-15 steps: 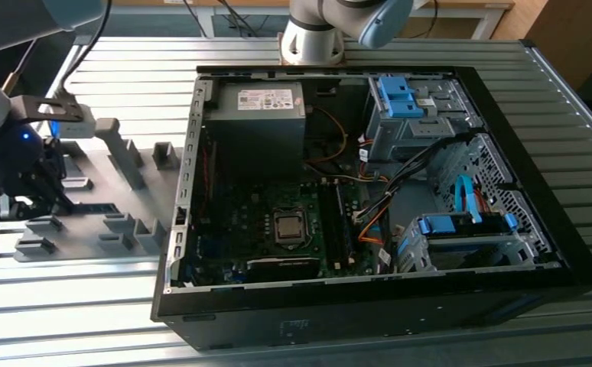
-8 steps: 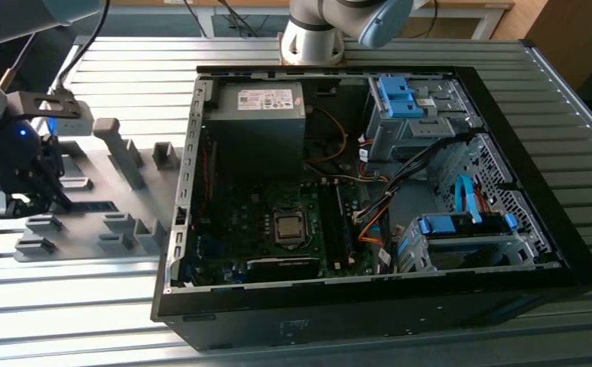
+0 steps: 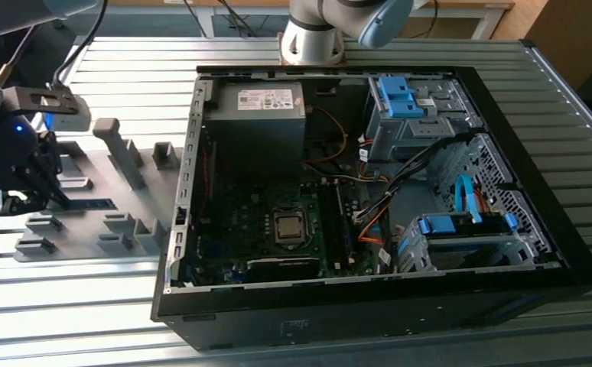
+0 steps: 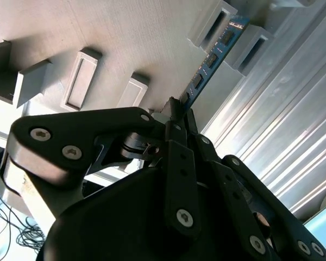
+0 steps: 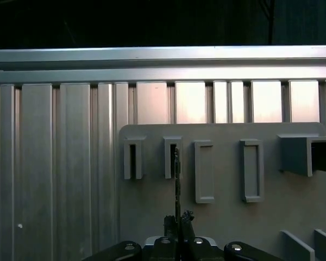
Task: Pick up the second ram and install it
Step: 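Pick up the second ram and move it above second insertion slot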
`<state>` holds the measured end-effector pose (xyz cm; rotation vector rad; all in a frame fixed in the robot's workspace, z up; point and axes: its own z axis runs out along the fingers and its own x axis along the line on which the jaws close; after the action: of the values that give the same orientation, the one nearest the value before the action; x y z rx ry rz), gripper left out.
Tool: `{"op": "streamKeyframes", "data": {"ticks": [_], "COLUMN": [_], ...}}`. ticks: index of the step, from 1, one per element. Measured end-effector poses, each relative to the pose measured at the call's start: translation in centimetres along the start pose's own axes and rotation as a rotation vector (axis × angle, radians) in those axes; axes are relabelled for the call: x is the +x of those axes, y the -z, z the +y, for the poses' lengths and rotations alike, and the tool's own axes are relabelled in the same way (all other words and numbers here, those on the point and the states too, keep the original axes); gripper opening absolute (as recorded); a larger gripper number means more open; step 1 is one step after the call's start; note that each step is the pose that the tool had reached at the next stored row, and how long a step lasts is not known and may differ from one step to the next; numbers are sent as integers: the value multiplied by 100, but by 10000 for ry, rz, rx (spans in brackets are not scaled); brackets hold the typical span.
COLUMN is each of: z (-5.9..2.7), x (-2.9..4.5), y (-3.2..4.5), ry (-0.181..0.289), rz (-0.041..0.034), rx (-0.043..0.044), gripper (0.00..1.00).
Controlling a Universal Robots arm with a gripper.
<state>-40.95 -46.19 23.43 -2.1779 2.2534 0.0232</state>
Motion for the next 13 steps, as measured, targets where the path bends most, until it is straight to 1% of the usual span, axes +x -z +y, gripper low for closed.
{"op": "streamKeyframes", "data": {"ticks": [13], "z": [0], "x": [-2], "y": [101], "ry": [0], "rz": [-1], "rx": [0], "gripper": [14]}}
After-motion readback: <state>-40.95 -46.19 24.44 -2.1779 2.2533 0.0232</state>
